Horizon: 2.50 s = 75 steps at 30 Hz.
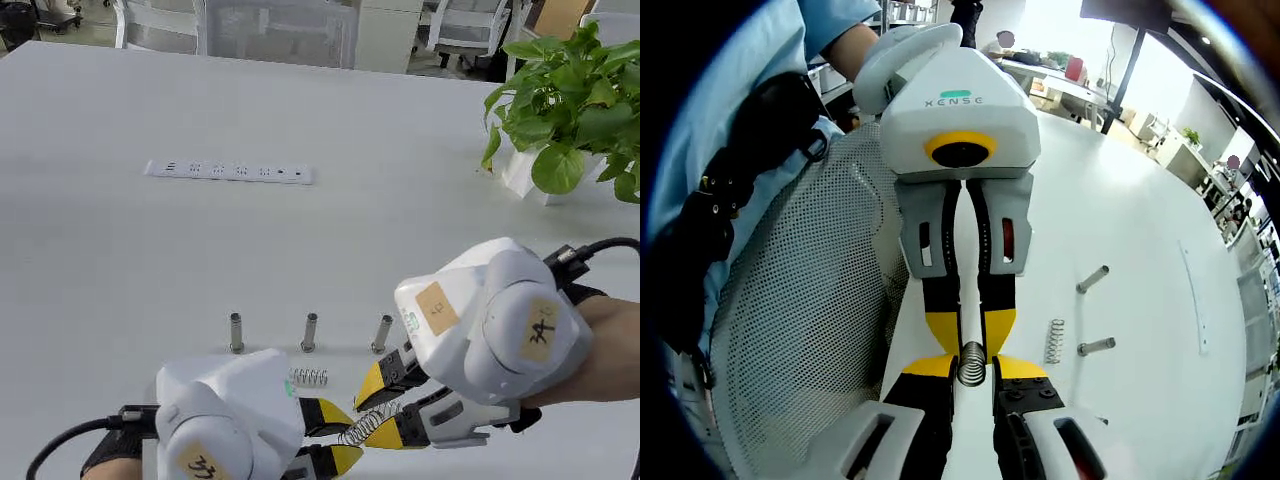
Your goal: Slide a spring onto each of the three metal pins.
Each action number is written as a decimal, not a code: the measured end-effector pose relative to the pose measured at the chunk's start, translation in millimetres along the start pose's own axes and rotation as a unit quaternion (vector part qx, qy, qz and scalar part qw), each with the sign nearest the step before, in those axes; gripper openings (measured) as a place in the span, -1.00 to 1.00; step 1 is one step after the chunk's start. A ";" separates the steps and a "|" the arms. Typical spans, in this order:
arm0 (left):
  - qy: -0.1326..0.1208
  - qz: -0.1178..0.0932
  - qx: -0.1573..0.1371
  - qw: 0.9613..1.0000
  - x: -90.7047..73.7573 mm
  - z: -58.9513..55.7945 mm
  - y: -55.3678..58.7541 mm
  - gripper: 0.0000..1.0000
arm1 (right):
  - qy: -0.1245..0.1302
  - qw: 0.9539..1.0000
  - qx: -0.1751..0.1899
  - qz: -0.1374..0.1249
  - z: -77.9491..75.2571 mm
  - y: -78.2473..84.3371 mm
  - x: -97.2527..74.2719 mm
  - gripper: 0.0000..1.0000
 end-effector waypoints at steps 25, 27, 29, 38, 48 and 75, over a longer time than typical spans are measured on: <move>0.002 -0.019 -0.007 1.000 3.4 -1.8 -5.3 -0.88 | -0.019 1.000 -0.004 0.018 2.7 4.6 3.9 -0.84; 0.002 -0.019 -0.006 1.000 3.5 -1.5 -5.5 -0.88 | -0.020 1.000 -0.009 0.019 2.2 4.7 3.8 -0.84; 0.003 -0.019 -0.005 1.000 3.8 -1.4 -5.7 -0.88 | -0.022 1.000 -0.007 0.019 1.9 4.7 3.9 -0.85; -0.002 -0.033 -0.010 0.999 3.4 -2.0 -4.3 -0.87 | -0.028 0.999 -0.008 0.016 0.4 4.1 3.3 -0.85; -0.026 -0.050 -0.033 0.998 -1.3 -2.2 0.3 -0.83 | -0.030 0.999 -0.014 0.000 -3.6 -0.1 4.9 -0.86; -0.193 -0.086 -0.166 0.963 -65.1 11.0 51.2 0.13 | -0.034 0.998 -0.040 0.026 -17.9 -4.3 9.4 -0.86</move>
Point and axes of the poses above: the centre of the closed fingertips' face, and the gripper's own axes: x roughly forward along the fingers, z roughly to its left, y roughly out of its underside, the point moved 9 cm from there along -x, roughly backward along the fingers, and after that the axes turned 15 degrees about y, right-handed, at the moved point
